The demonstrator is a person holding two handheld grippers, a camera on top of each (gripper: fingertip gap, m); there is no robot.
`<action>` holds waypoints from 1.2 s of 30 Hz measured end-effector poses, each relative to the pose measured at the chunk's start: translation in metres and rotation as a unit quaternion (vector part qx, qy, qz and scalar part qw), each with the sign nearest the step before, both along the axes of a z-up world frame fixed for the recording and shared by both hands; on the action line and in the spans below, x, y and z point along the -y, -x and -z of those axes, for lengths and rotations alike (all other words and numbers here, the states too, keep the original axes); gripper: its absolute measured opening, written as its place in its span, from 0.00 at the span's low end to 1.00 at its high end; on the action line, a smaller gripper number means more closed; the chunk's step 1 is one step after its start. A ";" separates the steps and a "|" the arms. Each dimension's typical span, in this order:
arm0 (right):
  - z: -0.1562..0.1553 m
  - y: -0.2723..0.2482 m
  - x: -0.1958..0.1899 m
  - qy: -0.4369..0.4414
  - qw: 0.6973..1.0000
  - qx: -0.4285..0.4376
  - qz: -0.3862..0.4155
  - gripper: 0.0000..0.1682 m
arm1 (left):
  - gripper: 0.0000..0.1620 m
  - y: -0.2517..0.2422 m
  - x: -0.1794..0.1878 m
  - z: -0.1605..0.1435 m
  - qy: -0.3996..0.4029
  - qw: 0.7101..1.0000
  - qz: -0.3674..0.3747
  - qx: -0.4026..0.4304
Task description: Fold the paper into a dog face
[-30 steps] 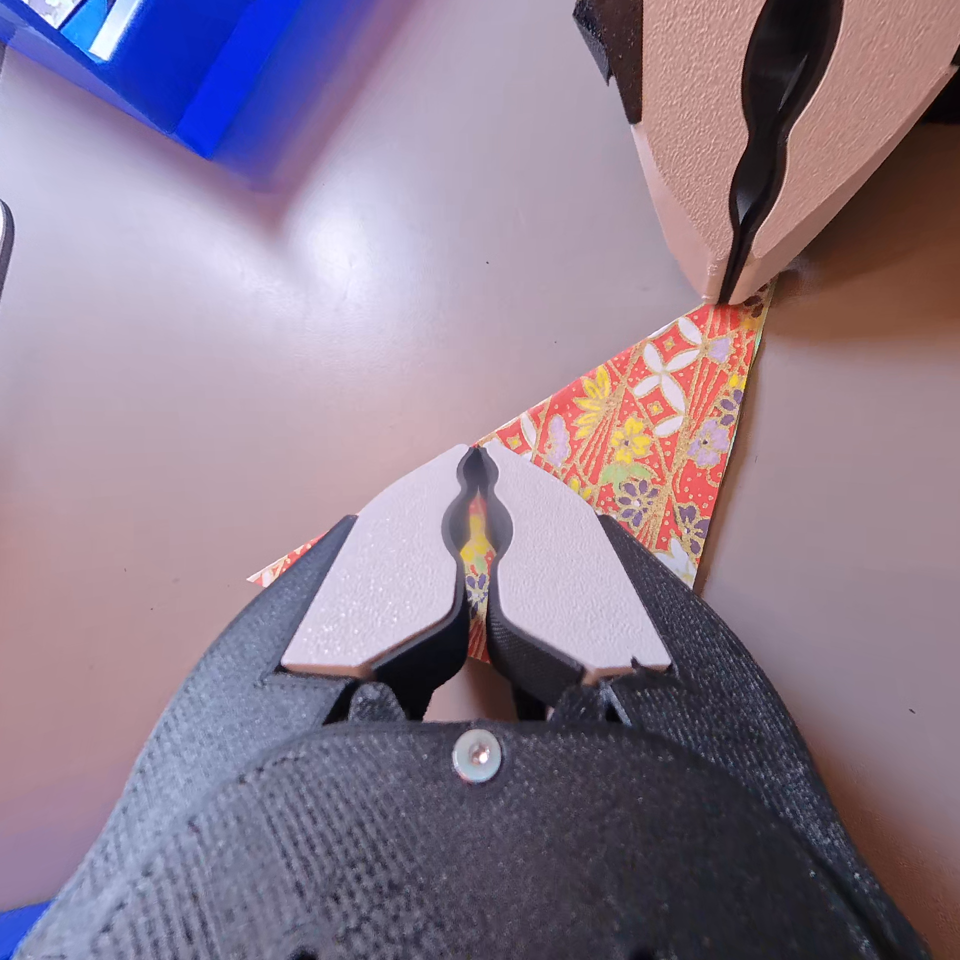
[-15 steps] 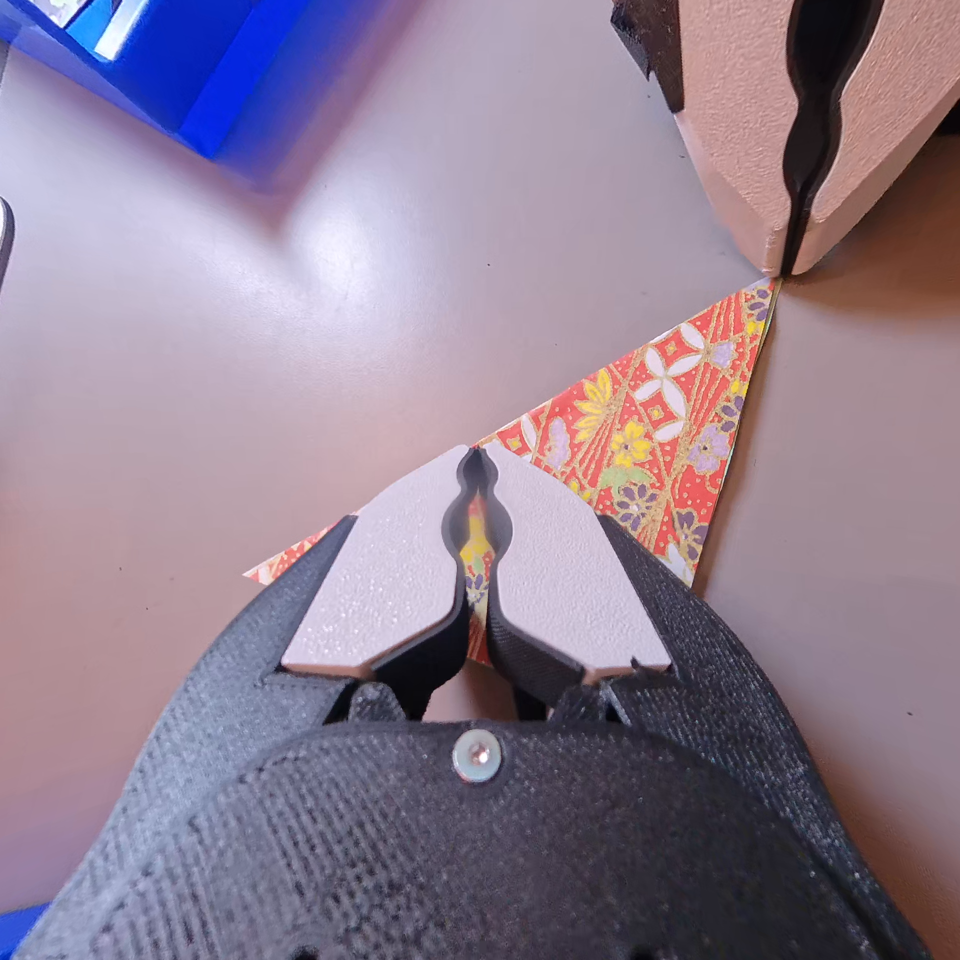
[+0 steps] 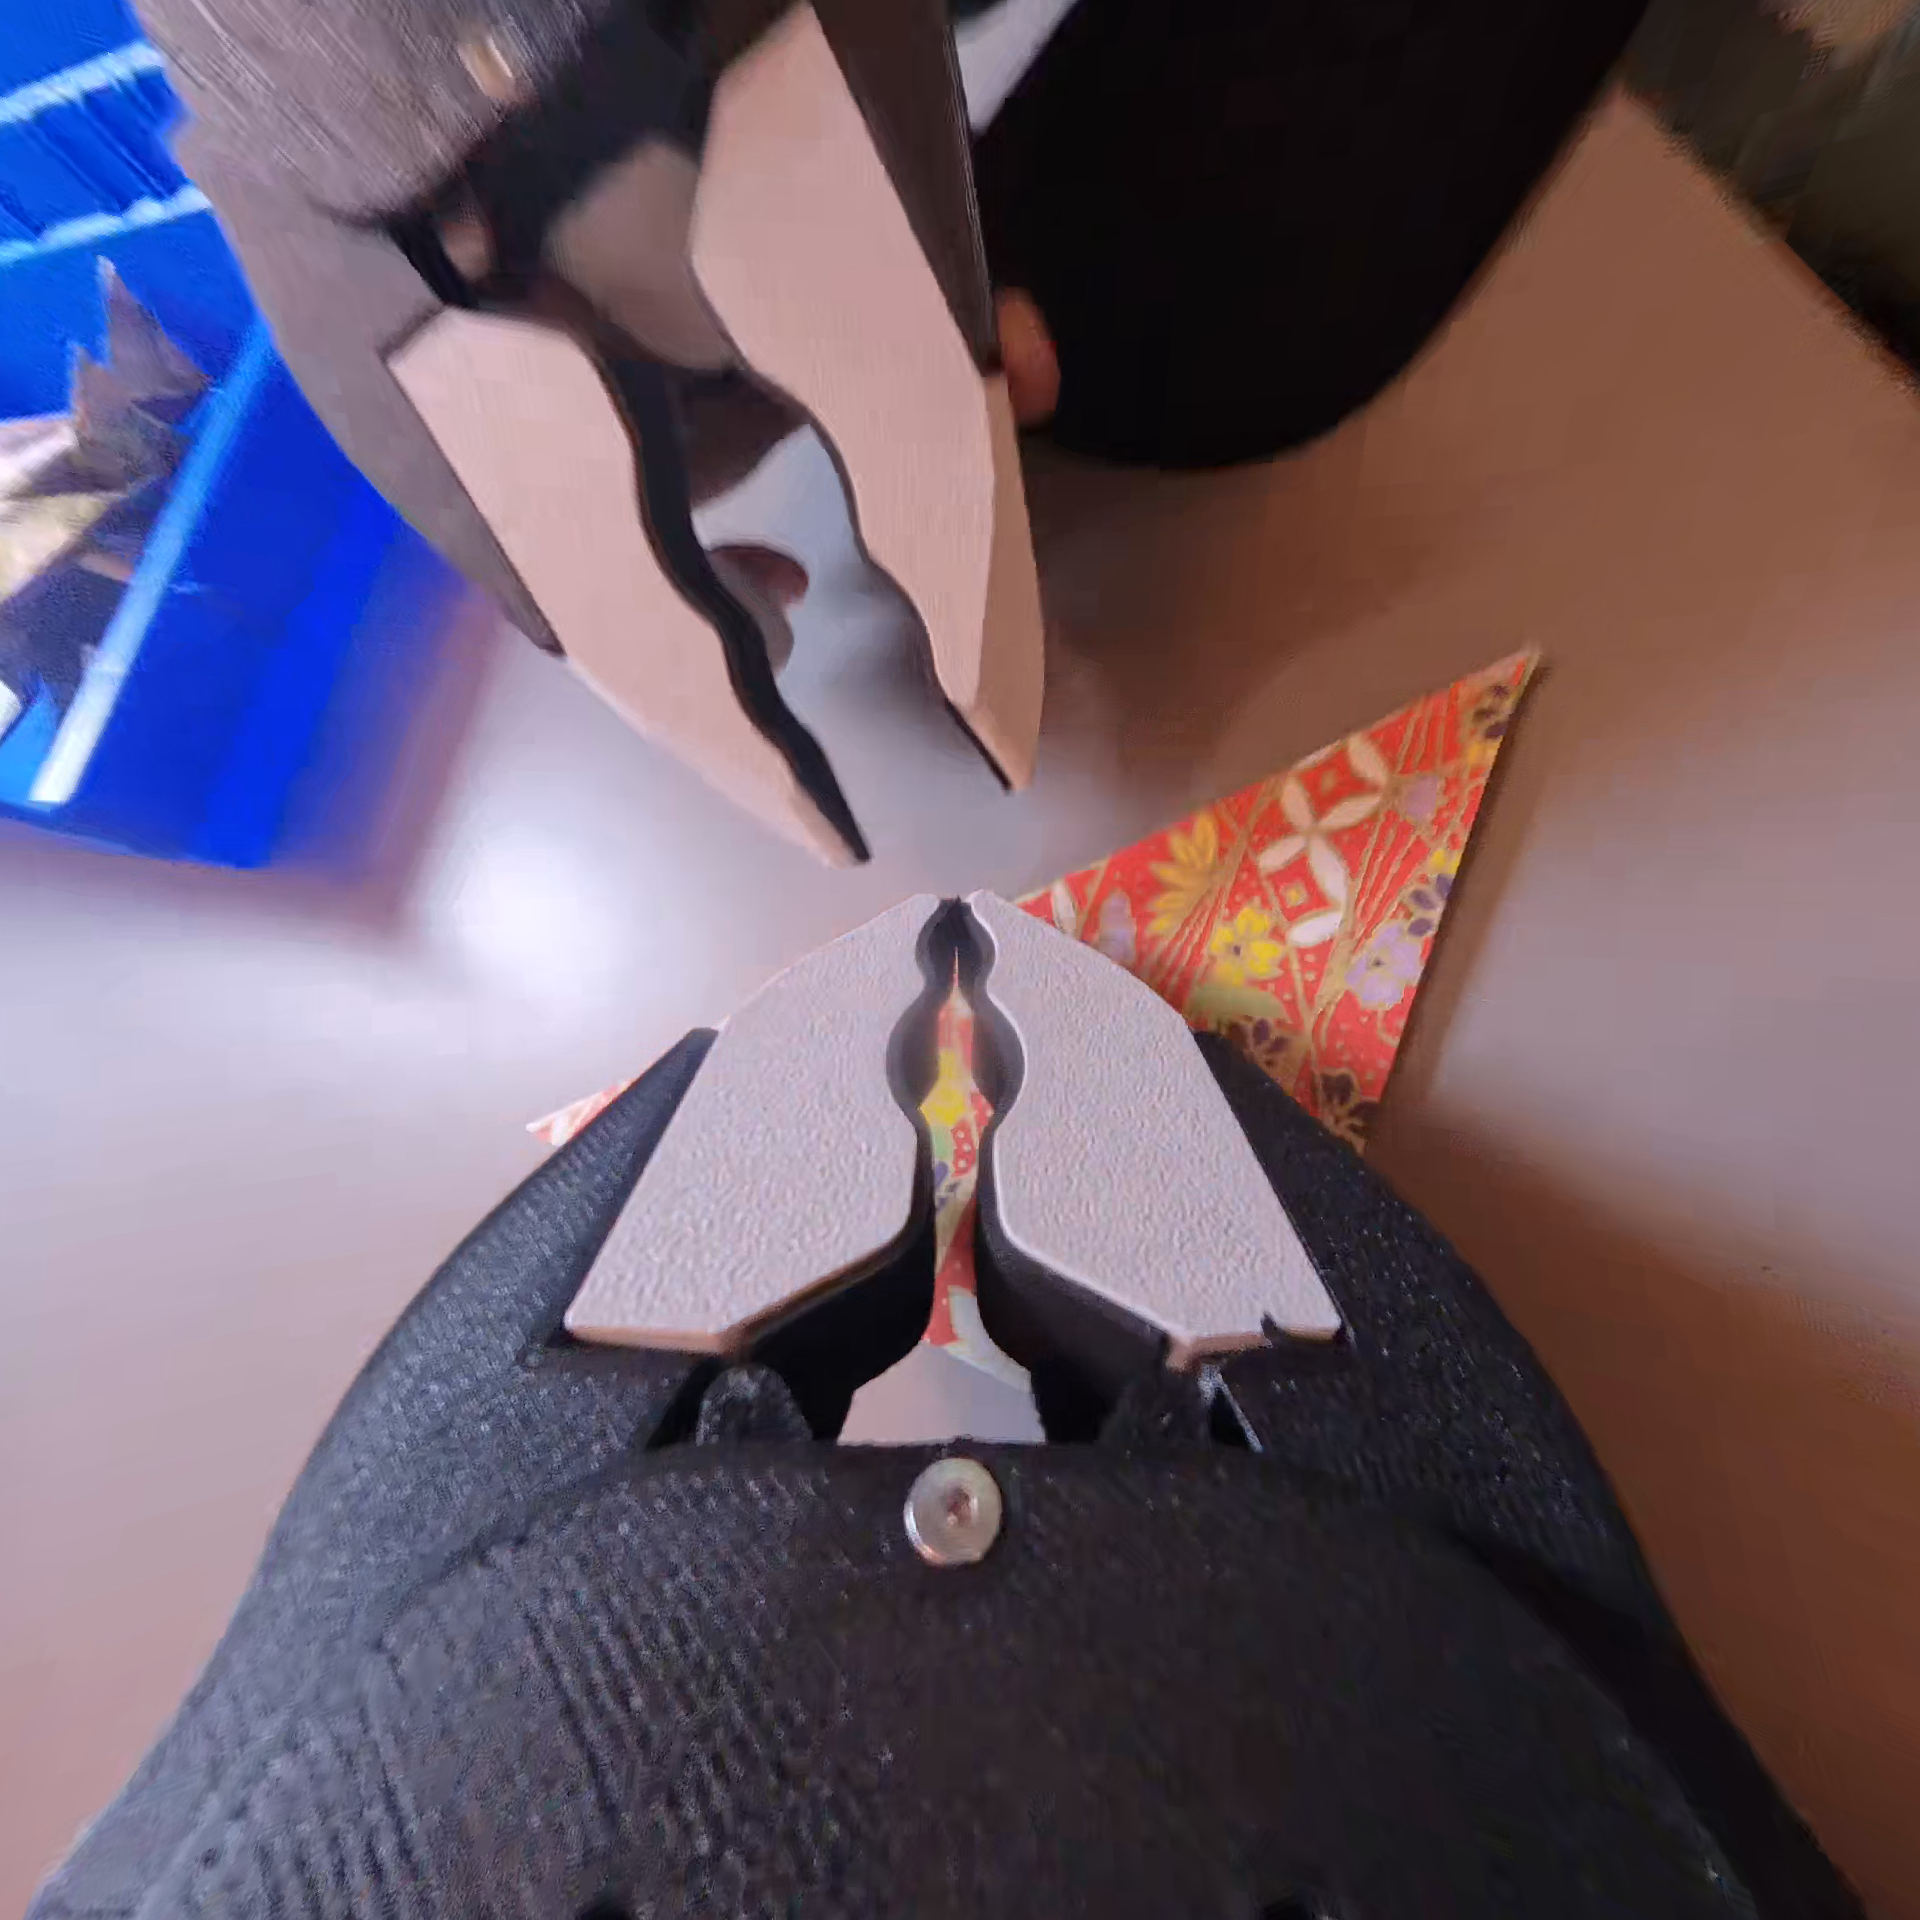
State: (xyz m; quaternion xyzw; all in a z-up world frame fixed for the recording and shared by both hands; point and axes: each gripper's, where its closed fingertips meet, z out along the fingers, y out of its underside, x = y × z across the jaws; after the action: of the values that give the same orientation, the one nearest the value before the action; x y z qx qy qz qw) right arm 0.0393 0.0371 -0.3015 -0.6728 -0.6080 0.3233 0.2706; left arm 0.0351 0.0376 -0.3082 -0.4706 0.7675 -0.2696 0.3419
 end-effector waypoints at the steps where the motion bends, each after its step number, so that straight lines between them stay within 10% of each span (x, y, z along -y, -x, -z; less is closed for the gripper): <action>1: 0.000 0.001 -0.005 -0.008 1.000 0.003 -0.003 0.20 | 0.00 0.002 -0.002 -0.011 0.016 1.000 -0.010 0.017; 8: 0.010 0.028 -0.035 -0.007 0.998 0.058 -0.027 0.39 | 0.00 0.033 -0.018 -0.040 0.128 0.984 -0.116 0.049; 9: 0.014 0.032 -0.042 0.002 0.998 0.064 -0.014 0.40 | 0.27 0.036 -0.017 -0.037 0.135 0.981 -0.133 0.042; 11: 0.023 0.033 -0.056 0.001 0.996 0.089 0.020 0.37 | 0.45 0.044 -0.010 -0.021 0.160 0.975 -0.154 -0.020; 19: 0.026 -0.001 -0.064 0.032 0.963 0.111 0.243 0.29 | 0.29 0.031 0.003 0.010 0.093 0.977 -0.177 -0.075; 30: 0.014 -0.047 -0.045 0.038 0.964 0.064 0.255 0.39 | 0.17 0.045 -0.006 0.018 0.091 0.981 -0.145 -0.086; 36: 0.024 -0.037 -0.045 0.035 0.983 0.052 0.170 0.28 | 0.14 0.044 -0.003 0.018 0.077 0.987 -0.116 -0.076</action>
State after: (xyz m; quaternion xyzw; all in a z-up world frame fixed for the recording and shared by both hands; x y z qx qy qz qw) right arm 0.0766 0.0824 -0.3253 -0.7913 -0.4861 0.2586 0.2658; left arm -0.0091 0.0408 -0.3264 -0.6003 0.7084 -0.2505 0.2742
